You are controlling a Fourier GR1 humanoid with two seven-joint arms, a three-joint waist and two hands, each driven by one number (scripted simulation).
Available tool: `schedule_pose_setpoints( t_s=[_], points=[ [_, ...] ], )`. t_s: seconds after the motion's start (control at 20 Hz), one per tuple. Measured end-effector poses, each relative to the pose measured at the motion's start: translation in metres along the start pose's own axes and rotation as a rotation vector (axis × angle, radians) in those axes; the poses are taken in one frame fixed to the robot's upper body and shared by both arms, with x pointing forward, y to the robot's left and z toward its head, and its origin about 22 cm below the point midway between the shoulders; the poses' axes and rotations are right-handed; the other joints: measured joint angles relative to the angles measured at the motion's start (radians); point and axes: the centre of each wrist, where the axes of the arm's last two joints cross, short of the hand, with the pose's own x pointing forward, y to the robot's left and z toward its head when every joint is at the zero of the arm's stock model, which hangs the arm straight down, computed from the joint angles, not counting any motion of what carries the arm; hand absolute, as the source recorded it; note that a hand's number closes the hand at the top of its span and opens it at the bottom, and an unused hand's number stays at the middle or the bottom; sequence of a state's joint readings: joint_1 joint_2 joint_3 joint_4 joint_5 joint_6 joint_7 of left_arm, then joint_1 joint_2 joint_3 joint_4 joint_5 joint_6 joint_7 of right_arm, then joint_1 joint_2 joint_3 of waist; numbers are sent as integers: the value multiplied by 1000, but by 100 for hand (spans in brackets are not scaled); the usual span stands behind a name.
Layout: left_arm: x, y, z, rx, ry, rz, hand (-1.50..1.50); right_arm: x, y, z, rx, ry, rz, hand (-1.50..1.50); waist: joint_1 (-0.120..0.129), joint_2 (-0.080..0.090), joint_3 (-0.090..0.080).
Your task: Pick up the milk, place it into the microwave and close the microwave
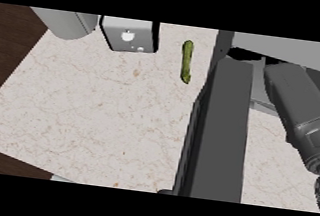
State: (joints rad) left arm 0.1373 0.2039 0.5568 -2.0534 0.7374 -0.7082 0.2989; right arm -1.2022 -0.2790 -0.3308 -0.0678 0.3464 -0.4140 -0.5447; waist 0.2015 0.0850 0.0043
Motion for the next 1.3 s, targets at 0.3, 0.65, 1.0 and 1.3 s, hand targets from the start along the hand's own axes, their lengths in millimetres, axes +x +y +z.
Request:
schedule_pose_setpoints(
  t_s=[0.3,0.65,1.0,1.3],
  points=[
    [-7,0,2,-3,27,8,-150,6,11,1,-31,-9,-12,-150,-26,0,2],
    [-23,-4,6,-5,59,39,-150,0,15,7,-75,2,-52,-150,-59,-11,2],
    [-41,-18,10,-41,63,57,-150,-27,-2,18,-47,7,-71,-150,-96,-35,-1],
    [-57,-35,5,-134,75,106,-150,-48,-5,34,33,14,-222,-150,-127,-50,-1]
  ],
)
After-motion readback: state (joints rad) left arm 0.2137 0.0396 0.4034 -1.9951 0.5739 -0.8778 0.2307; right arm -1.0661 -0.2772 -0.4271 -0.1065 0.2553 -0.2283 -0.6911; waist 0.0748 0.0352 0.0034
